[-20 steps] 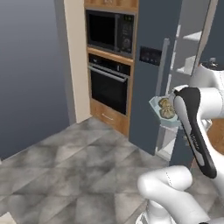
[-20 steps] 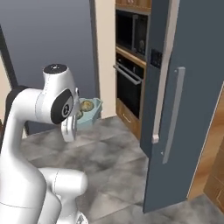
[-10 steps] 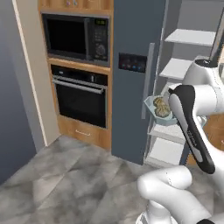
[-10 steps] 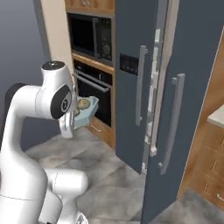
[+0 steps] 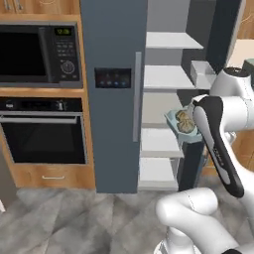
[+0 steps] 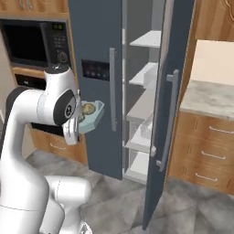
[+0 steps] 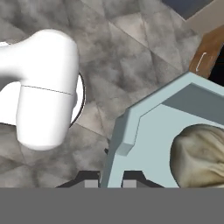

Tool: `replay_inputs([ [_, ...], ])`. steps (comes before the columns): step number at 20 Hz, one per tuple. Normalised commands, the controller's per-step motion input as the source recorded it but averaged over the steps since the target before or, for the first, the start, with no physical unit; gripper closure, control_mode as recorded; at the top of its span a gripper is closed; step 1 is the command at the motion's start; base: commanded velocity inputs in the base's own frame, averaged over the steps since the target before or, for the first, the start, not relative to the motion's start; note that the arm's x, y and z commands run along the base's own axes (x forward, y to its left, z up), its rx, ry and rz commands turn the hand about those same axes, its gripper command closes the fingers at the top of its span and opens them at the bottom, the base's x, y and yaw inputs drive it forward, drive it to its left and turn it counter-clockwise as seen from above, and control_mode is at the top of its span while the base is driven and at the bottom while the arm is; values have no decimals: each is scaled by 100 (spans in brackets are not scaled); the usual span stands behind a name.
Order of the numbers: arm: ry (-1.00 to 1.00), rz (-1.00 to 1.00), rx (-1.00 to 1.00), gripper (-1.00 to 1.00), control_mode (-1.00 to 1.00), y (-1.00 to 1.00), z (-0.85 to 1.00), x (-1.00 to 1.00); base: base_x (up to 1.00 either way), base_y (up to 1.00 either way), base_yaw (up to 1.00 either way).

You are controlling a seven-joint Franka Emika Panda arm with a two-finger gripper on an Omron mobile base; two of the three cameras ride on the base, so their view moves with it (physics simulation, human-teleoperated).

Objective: Place two dumplings into each of the tupperware containers and then place the containers in the fridge.

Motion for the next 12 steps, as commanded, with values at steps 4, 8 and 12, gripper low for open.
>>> replay_inputs([
  [4,0,0,0,100,100,0,0,0,64,33,-44],
  [8,0,0,0,100,100,0,0,0,68,16,-48],
  [12,0,0,0,100,100,0,0,0,62,59,-13],
])
